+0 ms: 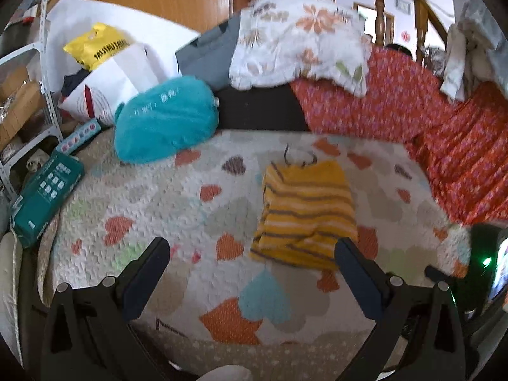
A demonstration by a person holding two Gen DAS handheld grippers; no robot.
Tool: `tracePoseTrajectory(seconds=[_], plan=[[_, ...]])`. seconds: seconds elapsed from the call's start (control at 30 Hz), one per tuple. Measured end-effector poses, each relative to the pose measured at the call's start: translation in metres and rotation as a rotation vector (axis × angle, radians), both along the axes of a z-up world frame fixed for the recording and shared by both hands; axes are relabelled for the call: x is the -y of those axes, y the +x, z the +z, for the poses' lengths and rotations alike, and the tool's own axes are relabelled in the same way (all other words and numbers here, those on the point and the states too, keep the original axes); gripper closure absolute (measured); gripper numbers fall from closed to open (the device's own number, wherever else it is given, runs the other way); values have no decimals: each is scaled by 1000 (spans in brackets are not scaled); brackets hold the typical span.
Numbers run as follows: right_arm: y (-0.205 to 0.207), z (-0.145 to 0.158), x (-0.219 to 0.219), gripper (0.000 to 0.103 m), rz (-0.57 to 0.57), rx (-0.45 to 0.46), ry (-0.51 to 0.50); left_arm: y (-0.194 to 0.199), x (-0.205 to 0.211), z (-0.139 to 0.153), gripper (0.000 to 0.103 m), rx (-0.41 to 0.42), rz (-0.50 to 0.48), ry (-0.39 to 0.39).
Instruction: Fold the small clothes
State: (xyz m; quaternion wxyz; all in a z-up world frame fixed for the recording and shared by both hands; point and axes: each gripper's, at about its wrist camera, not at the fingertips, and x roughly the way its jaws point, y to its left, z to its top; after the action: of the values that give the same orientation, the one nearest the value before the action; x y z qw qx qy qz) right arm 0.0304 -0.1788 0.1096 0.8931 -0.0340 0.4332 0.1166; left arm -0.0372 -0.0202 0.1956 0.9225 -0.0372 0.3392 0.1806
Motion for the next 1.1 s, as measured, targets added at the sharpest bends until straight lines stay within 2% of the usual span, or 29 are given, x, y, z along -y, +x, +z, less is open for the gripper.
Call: tracePoseTrajectory(seconds=[0.17,0.3,1.1], plan=[[0,-8,-4,26,13,-15,-23,7,2,-28,0,-83,-12,-22],[-1,-13,-5,26,16,-21,-43,7,5,-38,0,-113,-30,-41],[-3,-23,-12,26,37,-45,-77,12,-1,-53,0,-171,-36,-121]])
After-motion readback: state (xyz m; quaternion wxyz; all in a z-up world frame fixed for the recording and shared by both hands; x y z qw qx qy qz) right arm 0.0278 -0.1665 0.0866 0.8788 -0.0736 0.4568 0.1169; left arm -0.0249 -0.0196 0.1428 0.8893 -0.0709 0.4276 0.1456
